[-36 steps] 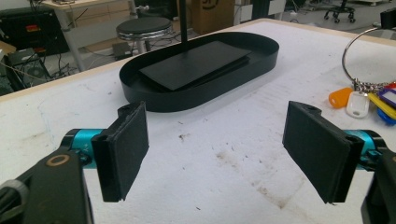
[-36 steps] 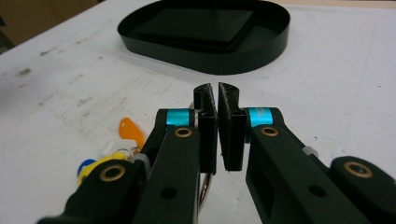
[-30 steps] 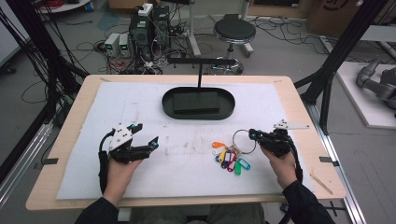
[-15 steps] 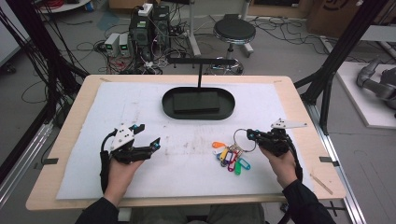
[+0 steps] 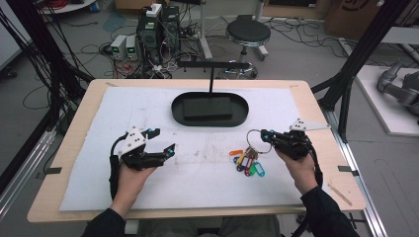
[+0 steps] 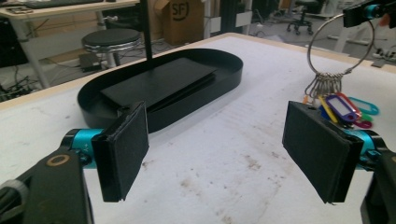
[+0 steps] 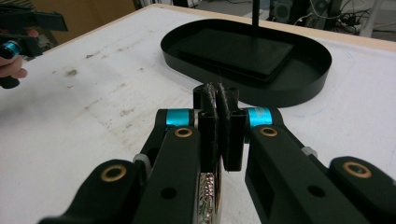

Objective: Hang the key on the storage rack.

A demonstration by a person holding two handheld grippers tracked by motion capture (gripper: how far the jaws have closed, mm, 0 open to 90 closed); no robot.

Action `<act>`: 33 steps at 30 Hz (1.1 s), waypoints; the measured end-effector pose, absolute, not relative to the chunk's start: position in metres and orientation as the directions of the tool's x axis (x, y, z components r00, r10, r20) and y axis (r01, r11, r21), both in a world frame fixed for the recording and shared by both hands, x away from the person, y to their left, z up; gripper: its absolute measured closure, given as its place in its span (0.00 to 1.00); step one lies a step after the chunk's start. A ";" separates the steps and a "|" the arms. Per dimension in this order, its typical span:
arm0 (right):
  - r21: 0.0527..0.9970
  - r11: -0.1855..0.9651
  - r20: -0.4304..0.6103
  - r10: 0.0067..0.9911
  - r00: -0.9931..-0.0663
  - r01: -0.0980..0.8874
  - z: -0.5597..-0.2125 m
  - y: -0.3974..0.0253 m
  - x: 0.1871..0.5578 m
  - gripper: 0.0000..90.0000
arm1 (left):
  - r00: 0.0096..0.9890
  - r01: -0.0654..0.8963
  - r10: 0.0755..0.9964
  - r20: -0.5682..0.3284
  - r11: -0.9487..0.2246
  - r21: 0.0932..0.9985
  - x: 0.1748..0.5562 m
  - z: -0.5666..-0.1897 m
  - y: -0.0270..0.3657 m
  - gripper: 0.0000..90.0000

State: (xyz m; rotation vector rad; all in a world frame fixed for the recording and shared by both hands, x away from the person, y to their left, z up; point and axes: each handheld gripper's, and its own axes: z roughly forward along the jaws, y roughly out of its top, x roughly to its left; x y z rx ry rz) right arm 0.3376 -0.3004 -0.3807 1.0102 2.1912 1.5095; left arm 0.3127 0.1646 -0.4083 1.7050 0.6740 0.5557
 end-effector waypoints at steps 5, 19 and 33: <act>0.911 0.209 0.134 0.666 -0.734 0.356 -0.373 -0.302 0.339 0.98 | 0.756 0.142 0.654 -0.001 -0.163 0.976 0.318 -0.403 0.156 0.25; 0.936 0.190 0.121 0.617 -0.778 0.297 -0.353 -0.300 0.344 0.98 | 0.840 0.132 0.542 -0.028 -0.154 0.979 0.329 -0.384 0.137 0.27; 0.951 0.186 0.108 0.548 -0.829 0.247 -0.341 -0.285 0.344 0.98 | 0.911 0.101 0.411 -0.033 -0.144 0.984 0.346 -0.371 0.098 0.32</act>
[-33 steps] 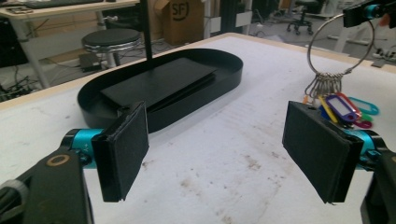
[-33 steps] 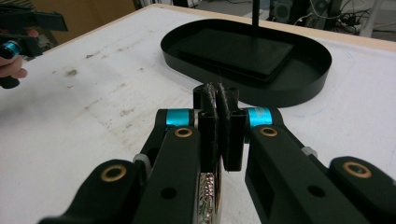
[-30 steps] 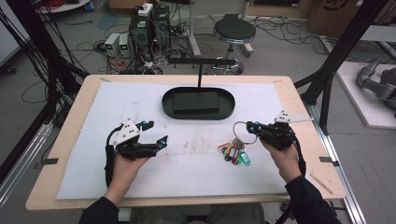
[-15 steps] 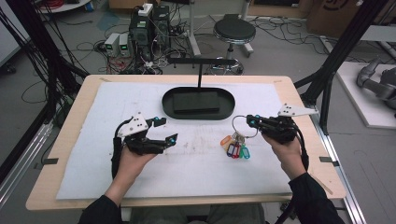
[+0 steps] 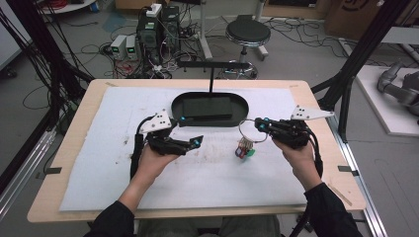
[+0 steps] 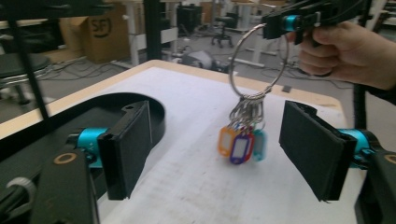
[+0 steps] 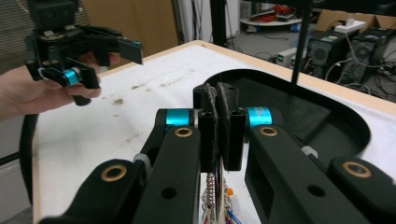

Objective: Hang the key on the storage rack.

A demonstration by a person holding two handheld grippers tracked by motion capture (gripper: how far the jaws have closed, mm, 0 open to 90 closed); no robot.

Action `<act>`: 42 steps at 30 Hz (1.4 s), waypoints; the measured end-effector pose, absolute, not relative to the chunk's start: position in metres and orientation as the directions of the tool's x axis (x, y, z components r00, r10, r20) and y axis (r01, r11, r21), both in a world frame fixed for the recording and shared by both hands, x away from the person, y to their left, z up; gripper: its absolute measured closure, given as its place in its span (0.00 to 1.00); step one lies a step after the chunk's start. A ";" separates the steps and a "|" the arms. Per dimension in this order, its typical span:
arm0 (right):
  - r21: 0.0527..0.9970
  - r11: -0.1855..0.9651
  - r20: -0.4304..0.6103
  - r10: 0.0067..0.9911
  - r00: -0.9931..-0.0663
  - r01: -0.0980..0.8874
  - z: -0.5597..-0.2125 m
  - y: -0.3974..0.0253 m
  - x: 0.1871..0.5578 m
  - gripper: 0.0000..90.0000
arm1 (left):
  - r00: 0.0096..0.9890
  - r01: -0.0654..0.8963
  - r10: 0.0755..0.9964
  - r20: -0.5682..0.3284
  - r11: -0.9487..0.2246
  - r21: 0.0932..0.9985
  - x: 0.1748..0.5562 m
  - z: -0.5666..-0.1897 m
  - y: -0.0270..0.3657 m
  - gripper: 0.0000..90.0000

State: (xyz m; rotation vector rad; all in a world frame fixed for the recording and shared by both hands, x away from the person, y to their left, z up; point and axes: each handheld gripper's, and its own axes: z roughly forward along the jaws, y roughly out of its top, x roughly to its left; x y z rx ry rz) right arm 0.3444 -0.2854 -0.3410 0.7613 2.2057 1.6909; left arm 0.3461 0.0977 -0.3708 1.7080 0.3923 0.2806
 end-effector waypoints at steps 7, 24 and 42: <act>0.954 0.194 0.105 0.500 -0.860 0.229 -0.340 -0.280 0.341 0.98 | 0.937 0.095 0.347 -0.034 -0.161 0.982 0.352 -0.372 0.072 0.38; 0.960 0.211 0.095 0.384 -0.919 0.187 -0.338 -0.269 0.335 0.98 | 0.969 0.084 0.244 -0.039 -0.178 0.980 0.361 -0.380 0.035 0.52; 0.957 0.220 0.101 0.363 -0.926 0.191 -0.340 -0.265 0.335 0.98 | 0.977 0.034 0.214 0.009 -0.198 0.980 0.361 -0.382 0.025 0.87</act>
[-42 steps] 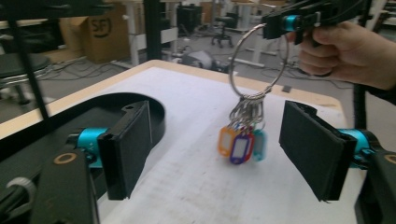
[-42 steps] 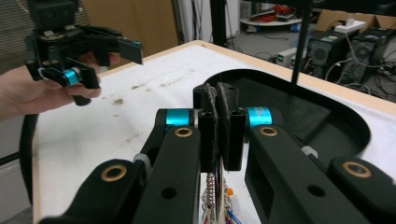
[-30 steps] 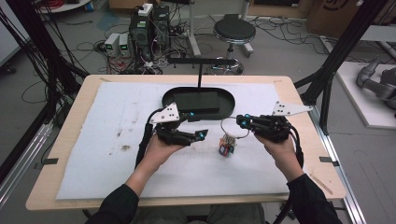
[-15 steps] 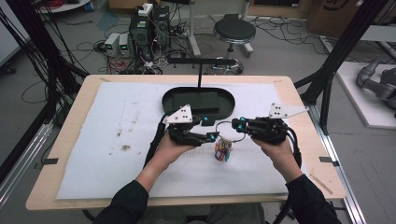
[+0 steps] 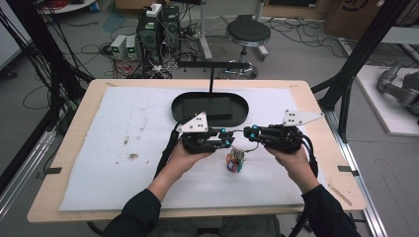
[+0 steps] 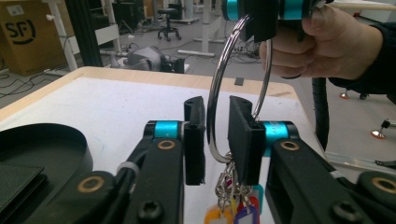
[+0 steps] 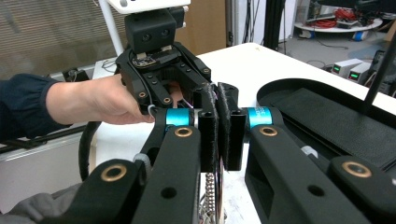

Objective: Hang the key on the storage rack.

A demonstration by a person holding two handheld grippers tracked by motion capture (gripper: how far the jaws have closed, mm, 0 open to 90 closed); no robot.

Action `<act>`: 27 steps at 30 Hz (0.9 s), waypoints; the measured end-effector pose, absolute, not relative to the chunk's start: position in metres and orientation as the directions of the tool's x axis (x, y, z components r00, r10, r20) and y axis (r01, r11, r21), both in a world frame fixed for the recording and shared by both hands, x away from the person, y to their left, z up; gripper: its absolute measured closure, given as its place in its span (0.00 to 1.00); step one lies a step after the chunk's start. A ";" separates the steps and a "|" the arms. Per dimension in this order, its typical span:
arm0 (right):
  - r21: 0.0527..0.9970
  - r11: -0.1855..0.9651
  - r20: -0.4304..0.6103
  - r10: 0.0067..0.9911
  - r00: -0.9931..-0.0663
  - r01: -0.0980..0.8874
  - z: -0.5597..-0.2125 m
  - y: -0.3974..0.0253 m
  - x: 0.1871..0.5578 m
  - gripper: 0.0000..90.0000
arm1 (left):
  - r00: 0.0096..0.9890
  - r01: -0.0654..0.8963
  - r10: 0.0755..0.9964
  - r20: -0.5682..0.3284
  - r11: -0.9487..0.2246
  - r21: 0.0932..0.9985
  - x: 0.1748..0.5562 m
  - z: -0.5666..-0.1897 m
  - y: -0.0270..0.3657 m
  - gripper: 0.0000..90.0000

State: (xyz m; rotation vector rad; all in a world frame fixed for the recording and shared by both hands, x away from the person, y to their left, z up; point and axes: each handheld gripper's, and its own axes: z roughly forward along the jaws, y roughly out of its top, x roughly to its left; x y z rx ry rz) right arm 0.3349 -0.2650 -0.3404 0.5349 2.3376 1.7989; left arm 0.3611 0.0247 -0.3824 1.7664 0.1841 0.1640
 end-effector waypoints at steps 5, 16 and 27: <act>0.957 0.216 0.106 0.356 -0.928 0.192 -0.341 -0.265 0.335 0.98 | 0.977 0.040 0.215 0.001 -0.187 0.981 0.362 -0.382 0.027 0.94; 0.960 0.212 0.098 0.360 -0.928 0.184 -0.341 -0.268 0.336 0.95 | 0.975 0.022 0.223 0.010 -0.143 0.989 0.361 -0.377 0.032 0.96; 0.968 0.166 0.092 0.468 -0.879 0.190 -0.339 -0.288 0.340 0.61 | 0.964 -0.012 0.261 0.044 -0.121 0.993 0.362 -0.366 0.044 0.96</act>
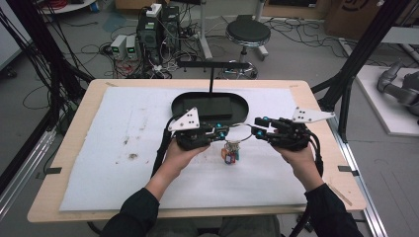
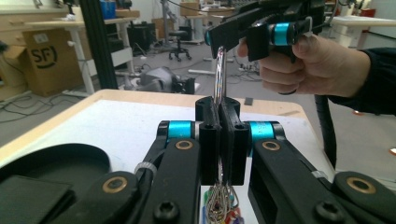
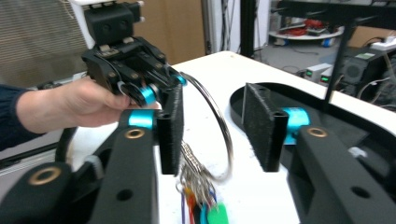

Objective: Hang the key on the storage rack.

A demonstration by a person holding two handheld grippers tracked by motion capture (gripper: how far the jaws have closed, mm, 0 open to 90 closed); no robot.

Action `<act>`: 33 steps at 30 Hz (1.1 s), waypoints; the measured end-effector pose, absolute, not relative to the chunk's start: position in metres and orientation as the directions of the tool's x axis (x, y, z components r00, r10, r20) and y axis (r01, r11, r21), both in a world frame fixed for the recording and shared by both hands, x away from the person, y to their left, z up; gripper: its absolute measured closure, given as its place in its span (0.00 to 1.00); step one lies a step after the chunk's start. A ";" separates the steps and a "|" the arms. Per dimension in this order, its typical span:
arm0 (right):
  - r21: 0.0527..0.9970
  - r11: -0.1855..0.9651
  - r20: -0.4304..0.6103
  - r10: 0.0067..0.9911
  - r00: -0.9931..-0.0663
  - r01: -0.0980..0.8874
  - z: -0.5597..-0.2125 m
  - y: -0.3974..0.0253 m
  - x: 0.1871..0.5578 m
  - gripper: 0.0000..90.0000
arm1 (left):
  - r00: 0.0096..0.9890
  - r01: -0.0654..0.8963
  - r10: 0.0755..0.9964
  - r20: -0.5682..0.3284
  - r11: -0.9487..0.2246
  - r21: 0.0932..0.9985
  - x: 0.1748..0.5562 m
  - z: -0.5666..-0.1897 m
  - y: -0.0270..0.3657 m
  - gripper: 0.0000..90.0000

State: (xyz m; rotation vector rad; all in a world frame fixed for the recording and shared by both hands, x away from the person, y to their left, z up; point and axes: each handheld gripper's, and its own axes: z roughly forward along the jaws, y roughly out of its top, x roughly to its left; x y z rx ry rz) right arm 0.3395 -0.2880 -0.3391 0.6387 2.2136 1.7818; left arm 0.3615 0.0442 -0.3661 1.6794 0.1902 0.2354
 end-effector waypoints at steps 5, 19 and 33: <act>0.969 0.141 0.104 0.519 -0.849 0.205 -0.341 -0.304 0.343 0.52 | 0.954 -0.031 0.292 0.064 -0.117 0.993 0.364 -0.355 0.056 0.96; 0.963 0.124 0.106 0.641 -0.760 0.239 -0.354 -0.336 0.351 0.34 | 0.906 -0.063 0.412 0.096 -0.093 0.994 0.383 -0.326 0.097 0.96; 0.957 0.127 0.111 0.670 -0.734 0.260 -0.362 -0.348 0.354 0.31 | 0.846 -0.071 0.524 0.105 -0.084 0.994 0.411 -0.306 0.126 0.96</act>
